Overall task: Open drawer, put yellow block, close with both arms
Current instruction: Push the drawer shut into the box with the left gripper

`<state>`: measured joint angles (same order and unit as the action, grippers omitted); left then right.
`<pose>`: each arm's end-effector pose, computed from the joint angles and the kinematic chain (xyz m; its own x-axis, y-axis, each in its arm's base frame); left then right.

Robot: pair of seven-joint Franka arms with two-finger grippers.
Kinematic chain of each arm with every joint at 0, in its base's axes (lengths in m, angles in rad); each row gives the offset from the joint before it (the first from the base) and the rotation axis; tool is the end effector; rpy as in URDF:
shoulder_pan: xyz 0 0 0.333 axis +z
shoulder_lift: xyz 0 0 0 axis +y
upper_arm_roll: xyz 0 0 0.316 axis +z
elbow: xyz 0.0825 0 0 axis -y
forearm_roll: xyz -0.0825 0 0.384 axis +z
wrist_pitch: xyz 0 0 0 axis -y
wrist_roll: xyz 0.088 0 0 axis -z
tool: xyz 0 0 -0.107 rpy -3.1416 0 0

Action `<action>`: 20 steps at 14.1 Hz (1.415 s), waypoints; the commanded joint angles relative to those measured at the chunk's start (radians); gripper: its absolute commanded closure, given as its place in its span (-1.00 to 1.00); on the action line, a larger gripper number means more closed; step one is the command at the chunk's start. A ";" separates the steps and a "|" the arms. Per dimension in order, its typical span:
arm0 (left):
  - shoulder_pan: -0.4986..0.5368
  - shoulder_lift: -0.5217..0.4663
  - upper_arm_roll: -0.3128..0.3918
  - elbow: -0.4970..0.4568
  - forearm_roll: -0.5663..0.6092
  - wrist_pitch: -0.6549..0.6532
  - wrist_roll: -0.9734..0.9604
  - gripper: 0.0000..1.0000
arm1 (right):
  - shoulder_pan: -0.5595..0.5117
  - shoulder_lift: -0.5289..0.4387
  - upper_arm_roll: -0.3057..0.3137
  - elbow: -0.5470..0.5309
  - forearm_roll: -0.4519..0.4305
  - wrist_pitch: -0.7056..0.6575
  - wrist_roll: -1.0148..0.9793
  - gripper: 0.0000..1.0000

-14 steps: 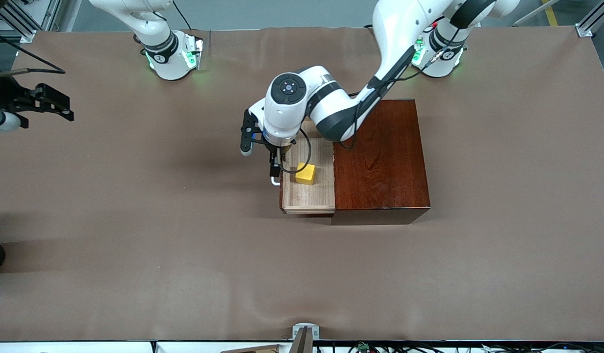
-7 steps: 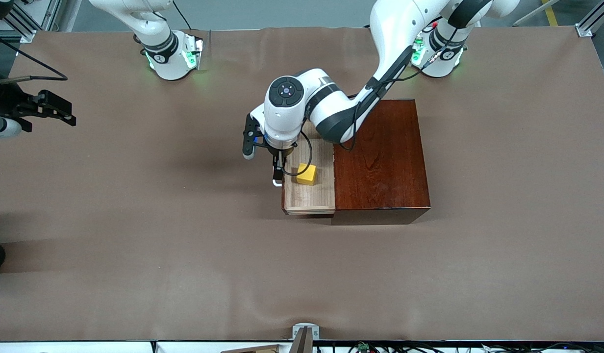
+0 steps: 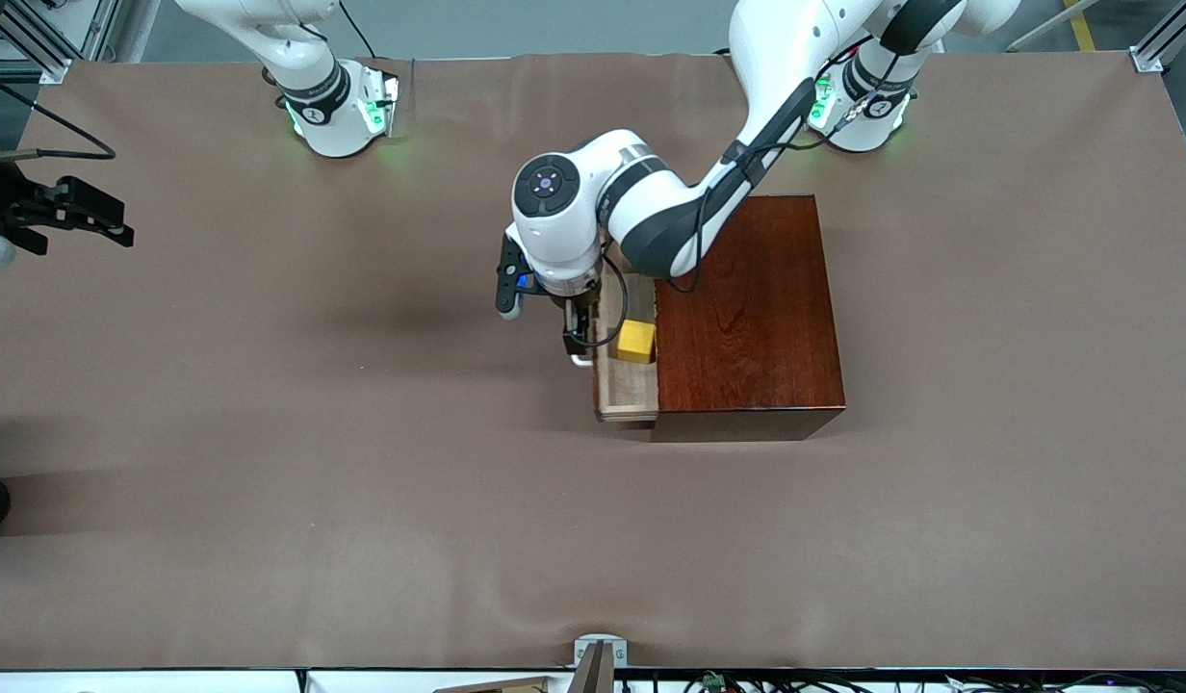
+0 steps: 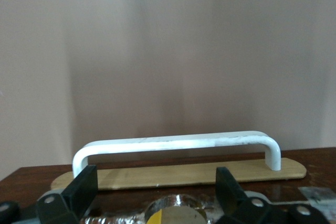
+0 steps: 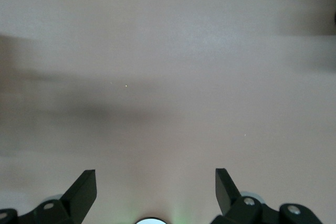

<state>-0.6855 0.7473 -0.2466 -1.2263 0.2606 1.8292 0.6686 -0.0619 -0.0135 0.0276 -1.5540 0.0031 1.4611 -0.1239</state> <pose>0.4895 -0.5471 0.3259 -0.0597 -0.9878 -0.1437 -0.9982 0.0577 0.0180 0.5385 -0.0180 0.6305 0.9929 0.0899 -0.0784 0.0892 -0.9959 -0.0125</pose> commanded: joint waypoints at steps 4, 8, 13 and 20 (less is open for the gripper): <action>0.017 -0.048 0.027 -0.035 0.094 -0.217 0.028 -1.00 | -0.022 -0.023 0.009 0.031 0.023 -0.013 0.013 -1.00; 0.017 -0.048 0.033 -0.035 0.115 -0.265 0.025 -1.00 | -0.004 -0.017 0.018 0.037 0.023 -0.018 0.137 -1.00; 0.001 -0.046 0.030 -0.029 0.108 -0.064 -0.153 -1.00 | 0.021 -0.014 0.020 0.025 0.021 -0.038 0.148 -1.00; 0.003 -0.189 0.032 -0.036 0.060 0.029 -0.769 -1.00 | 0.024 -0.016 0.014 0.028 0.009 0.048 0.133 -1.00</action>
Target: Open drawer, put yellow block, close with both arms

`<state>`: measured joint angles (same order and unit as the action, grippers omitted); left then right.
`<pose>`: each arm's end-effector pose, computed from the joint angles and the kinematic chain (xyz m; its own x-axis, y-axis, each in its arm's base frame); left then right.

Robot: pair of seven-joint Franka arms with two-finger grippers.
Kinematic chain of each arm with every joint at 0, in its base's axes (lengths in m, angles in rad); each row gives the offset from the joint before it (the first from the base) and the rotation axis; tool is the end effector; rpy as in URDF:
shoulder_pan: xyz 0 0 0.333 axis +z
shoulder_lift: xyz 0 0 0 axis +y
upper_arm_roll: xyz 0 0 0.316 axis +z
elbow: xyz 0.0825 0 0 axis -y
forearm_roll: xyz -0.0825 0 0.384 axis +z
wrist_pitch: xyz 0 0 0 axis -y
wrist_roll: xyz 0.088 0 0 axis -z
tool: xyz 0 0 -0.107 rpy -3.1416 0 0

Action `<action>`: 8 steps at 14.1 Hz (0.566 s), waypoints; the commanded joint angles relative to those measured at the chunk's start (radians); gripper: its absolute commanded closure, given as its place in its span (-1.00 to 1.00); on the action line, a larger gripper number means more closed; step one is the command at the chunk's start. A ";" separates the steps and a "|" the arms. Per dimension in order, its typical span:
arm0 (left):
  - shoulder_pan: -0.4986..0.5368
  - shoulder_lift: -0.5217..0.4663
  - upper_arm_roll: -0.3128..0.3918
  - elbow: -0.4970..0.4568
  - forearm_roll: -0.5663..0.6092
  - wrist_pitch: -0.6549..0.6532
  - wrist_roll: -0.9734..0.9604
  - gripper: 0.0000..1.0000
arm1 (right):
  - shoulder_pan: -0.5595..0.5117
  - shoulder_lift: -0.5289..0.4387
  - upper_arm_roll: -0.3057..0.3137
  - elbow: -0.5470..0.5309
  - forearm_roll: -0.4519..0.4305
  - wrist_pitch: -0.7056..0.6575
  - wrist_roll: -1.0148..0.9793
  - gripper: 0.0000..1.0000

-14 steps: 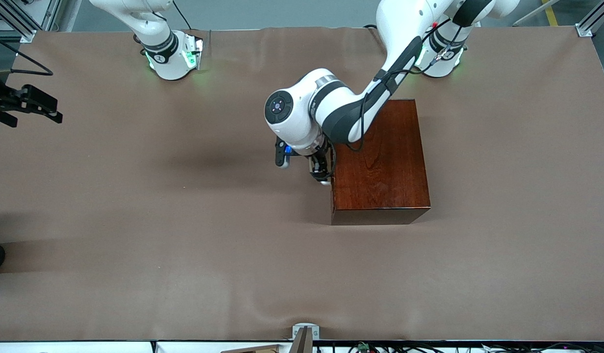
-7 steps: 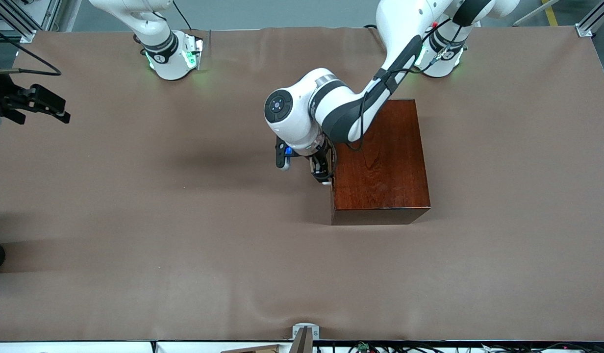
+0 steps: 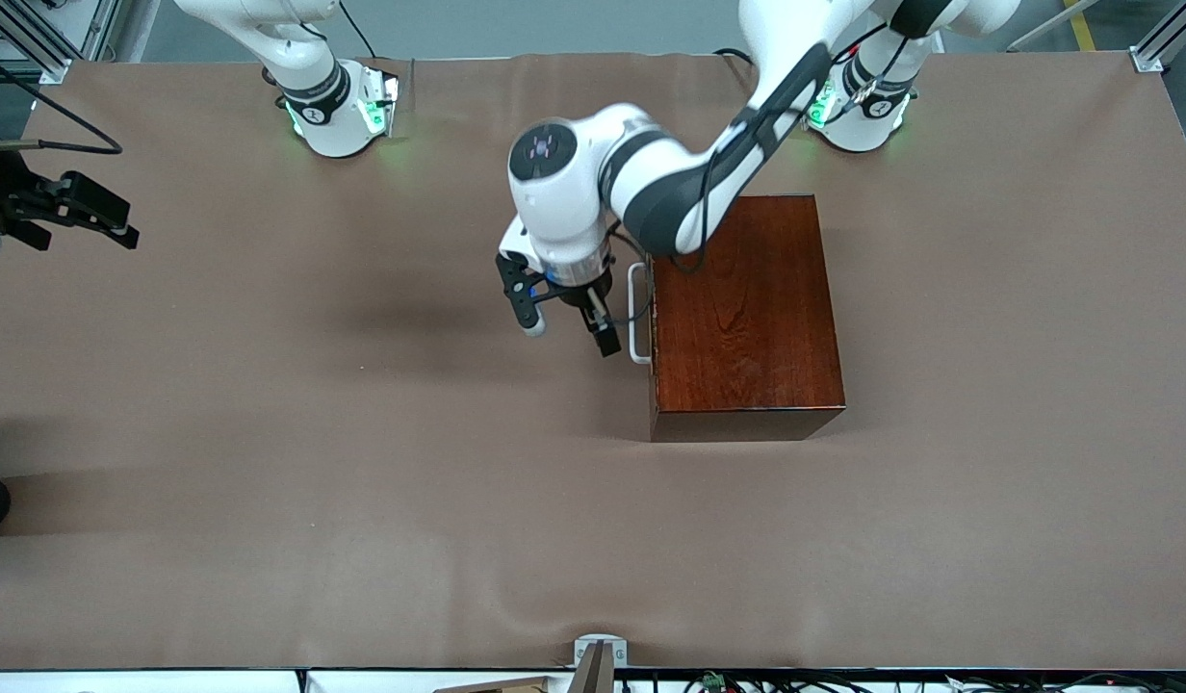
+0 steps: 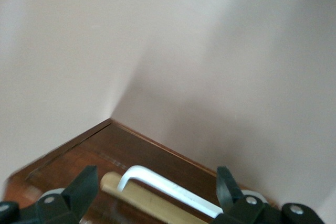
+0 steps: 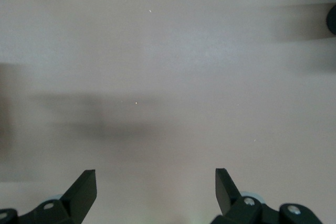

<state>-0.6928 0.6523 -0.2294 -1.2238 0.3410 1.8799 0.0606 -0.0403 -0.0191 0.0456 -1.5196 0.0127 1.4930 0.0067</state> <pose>0.4985 -0.5443 0.4000 0.5090 -0.8608 0.0025 -0.8453 -0.5004 -0.1876 0.5409 0.0046 0.6521 1.0000 -0.0004 -0.0076 -0.0005 -0.9999 -0.0117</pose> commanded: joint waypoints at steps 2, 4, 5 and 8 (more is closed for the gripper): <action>0.050 -0.163 0.021 -0.039 -0.020 -0.111 -0.237 -1.00 | 0.016 -0.010 -0.007 -0.011 -0.007 0.026 0.004 -1.00; 0.145 -0.250 0.019 -0.045 -0.028 -0.177 -0.232 -1.00 | 0.014 -0.010 -0.007 -0.014 -0.007 0.021 0.013 -1.00; 0.189 -0.300 0.012 -0.048 -0.043 -0.197 -0.234 -1.00 | 0.016 -0.012 -0.007 -0.014 -0.008 0.023 0.016 -1.00; 0.287 -0.413 0.015 -0.054 -0.102 -0.345 -0.220 -1.00 | 0.008 -0.009 -0.006 -0.014 -0.005 0.019 0.013 -1.00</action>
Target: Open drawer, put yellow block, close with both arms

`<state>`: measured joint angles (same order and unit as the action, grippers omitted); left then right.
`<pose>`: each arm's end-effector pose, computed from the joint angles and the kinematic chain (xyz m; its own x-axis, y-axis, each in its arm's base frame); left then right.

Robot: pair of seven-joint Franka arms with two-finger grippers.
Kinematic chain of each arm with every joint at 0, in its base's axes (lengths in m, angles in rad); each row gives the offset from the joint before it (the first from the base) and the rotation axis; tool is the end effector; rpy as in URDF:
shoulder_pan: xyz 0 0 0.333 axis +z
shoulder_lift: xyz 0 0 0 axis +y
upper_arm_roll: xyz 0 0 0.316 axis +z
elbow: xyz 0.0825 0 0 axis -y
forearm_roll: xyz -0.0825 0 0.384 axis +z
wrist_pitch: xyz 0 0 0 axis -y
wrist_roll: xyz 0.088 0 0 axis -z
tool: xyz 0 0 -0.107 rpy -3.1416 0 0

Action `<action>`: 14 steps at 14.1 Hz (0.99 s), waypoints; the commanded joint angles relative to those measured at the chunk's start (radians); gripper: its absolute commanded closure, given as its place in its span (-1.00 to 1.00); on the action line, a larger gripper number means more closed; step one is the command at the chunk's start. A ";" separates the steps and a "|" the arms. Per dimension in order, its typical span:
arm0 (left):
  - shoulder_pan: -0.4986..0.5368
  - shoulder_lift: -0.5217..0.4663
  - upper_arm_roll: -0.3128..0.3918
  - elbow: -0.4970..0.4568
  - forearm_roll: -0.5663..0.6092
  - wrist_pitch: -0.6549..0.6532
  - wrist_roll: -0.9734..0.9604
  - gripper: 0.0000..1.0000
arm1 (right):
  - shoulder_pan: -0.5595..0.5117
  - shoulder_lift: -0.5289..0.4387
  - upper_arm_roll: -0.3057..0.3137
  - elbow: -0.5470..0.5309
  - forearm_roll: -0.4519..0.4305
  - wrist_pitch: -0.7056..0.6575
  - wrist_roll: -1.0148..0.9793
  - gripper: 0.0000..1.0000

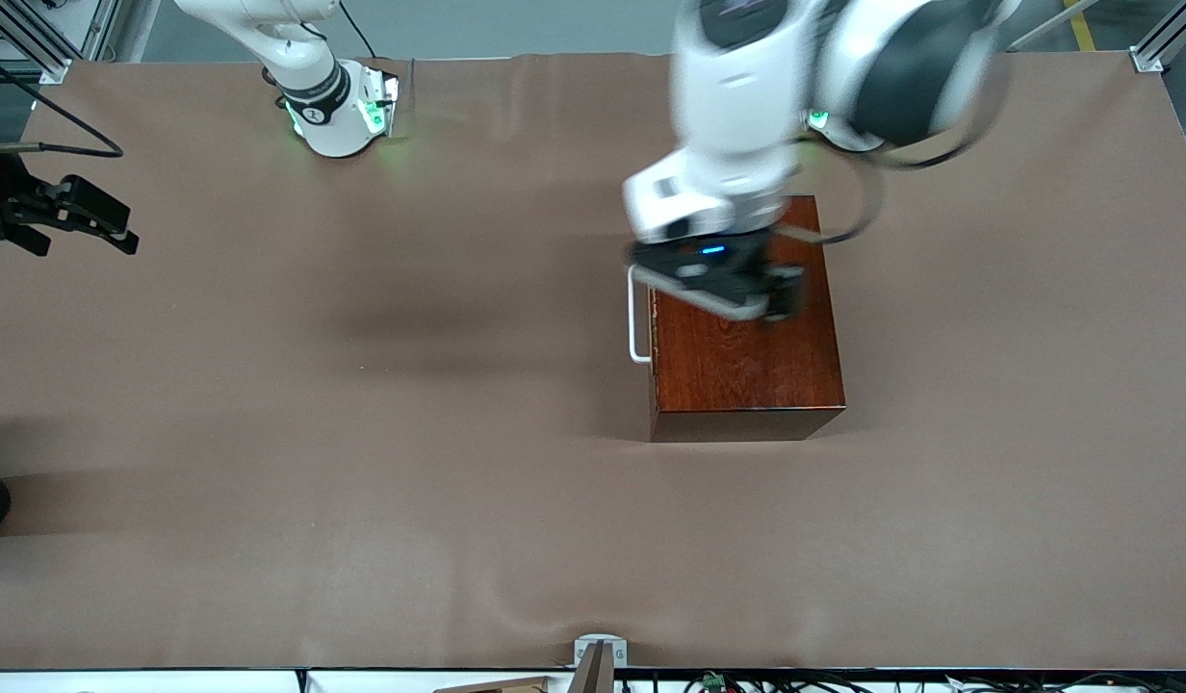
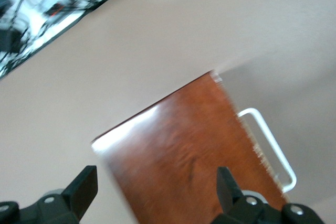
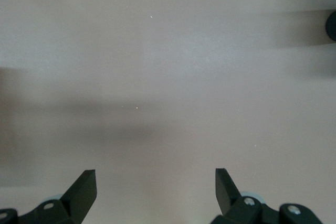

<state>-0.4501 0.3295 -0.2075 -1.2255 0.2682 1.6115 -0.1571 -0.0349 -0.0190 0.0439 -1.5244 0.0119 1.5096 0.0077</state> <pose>0.5500 -0.3587 0.5976 0.8744 -0.4763 0.0927 -0.4545 -0.8707 -0.1879 0.5427 0.0065 0.6513 1.0000 0.0020 0.0041 0.0021 -0.9999 -0.0111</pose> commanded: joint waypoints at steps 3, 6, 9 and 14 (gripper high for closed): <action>0.187 -0.148 -0.007 -0.055 -0.113 -0.189 -0.001 -1.00 | 0.003 -0.010 -0.004 -0.007 -0.006 0.006 0.008 -1.00; 0.339 -0.182 -0.003 -0.097 -0.222 -0.191 0.005 -1.00 | -0.026 -0.009 -0.004 -0.003 -0.001 0.009 0.008 -1.00; 0.338 -0.234 0.069 -0.178 -0.248 -0.171 0.008 -1.00 | -0.022 -0.002 -0.004 -0.003 0.002 0.020 0.008 -1.00; 0.343 -0.282 0.198 -0.285 -0.320 -0.113 0.136 -1.00 | -0.025 0.001 -0.003 -0.005 0.008 0.026 0.008 -1.00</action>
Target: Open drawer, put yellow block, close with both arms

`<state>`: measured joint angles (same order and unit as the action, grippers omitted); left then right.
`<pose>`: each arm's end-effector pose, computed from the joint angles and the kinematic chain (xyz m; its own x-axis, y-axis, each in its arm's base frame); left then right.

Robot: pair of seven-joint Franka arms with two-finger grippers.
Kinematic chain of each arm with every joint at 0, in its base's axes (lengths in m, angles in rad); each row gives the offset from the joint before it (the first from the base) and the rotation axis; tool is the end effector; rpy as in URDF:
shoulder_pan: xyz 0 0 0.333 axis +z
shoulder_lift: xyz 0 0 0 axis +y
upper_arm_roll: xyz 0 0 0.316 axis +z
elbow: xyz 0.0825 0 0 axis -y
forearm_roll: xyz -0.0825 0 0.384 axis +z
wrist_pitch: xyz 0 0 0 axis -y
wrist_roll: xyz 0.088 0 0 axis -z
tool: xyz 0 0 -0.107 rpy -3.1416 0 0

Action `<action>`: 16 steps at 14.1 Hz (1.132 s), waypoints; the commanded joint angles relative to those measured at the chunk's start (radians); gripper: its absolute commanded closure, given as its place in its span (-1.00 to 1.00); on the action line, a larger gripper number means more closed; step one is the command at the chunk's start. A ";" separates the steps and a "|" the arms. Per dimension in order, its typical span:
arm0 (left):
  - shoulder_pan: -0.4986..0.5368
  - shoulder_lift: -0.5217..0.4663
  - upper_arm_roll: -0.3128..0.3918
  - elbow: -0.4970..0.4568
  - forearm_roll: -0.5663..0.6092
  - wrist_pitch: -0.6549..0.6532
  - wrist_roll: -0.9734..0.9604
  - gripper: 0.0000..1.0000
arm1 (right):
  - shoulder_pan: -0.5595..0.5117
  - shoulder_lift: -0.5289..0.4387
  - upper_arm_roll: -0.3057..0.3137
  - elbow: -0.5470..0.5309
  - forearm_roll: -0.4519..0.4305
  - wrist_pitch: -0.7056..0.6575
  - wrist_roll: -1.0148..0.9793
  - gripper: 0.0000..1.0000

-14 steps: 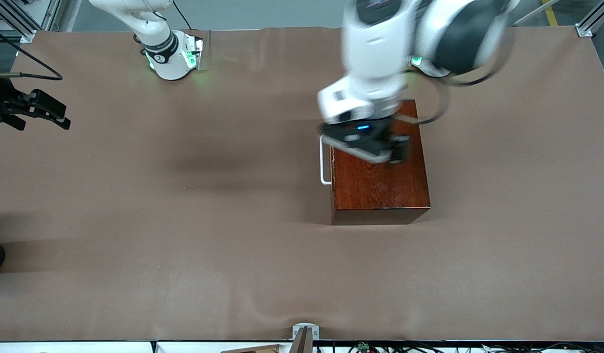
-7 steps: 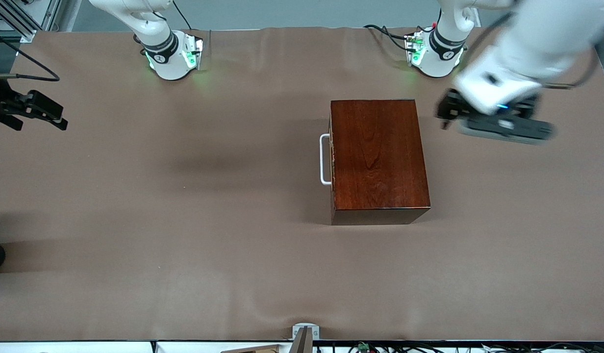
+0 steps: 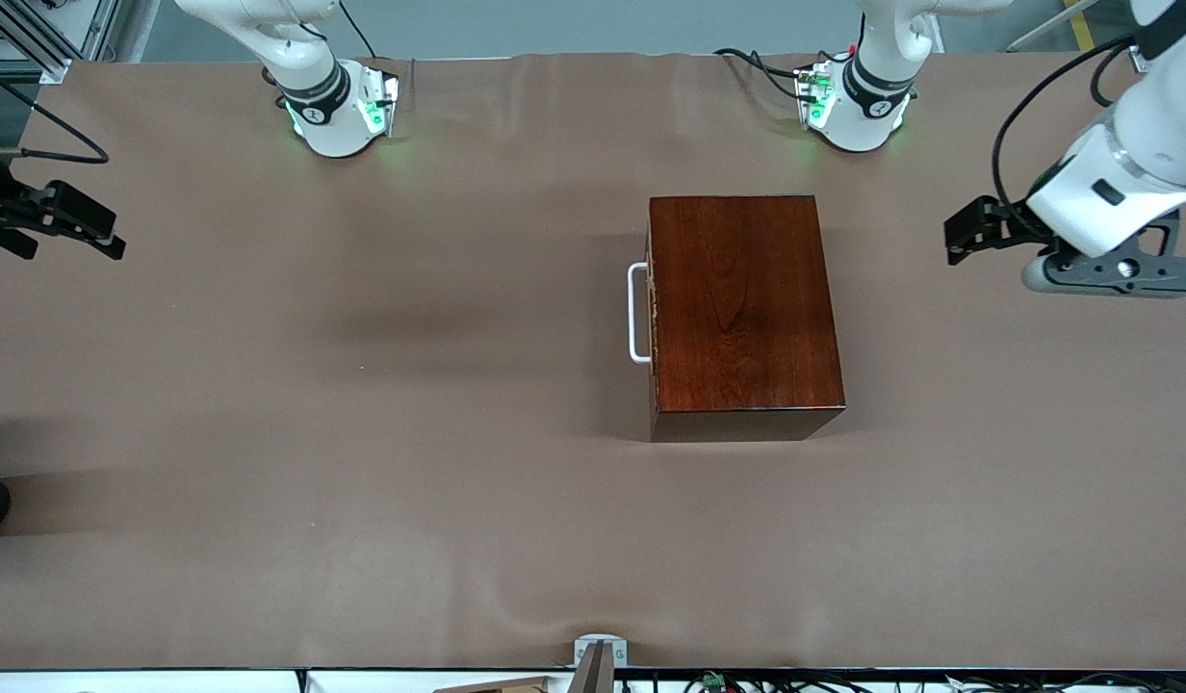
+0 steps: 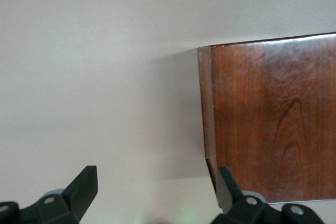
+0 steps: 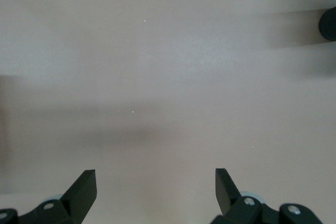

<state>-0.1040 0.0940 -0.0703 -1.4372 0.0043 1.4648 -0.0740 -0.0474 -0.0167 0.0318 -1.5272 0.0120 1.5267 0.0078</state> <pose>0.5646 -0.0968 0.6250 0.9928 -0.0994 -0.0661 -0.0998 -0.9950 -0.0026 0.5452 -0.0070 0.6503 0.9996 -0.0229 0.0161 -0.0227 -0.9997 -0.0116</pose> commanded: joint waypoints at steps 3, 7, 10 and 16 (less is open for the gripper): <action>-0.014 -0.059 0.087 -0.088 -0.067 0.040 0.052 -1.00 | -0.003 -0.002 0.011 -0.002 0.008 0.009 0.008 -1.00; -0.013 -0.080 0.089 -0.114 -0.058 0.066 0.052 -1.00 | -0.005 -0.002 0.013 -0.002 0.008 0.007 0.008 -1.00; -0.003 -0.076 0.089 -0.114 -0.058 0.063 0.046 -1.00 | -0.003 -0.002 0.013 -0.002 0.008 0.007 0.008 -1.00; -0.005 -0.068 0.086 -0.100 -0.053 0.068 0.042 -1.00 | -0.003 -0.002 0.013 -0.002 0.008 0.004 0.008 -1.00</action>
<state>-0.1067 0.0455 0.0160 -1.5223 -0.0456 1.5154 -0.0268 -0.0461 -0.0158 0.0386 -1.5282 0.0126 1.5303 0.0078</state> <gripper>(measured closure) 0.000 0.000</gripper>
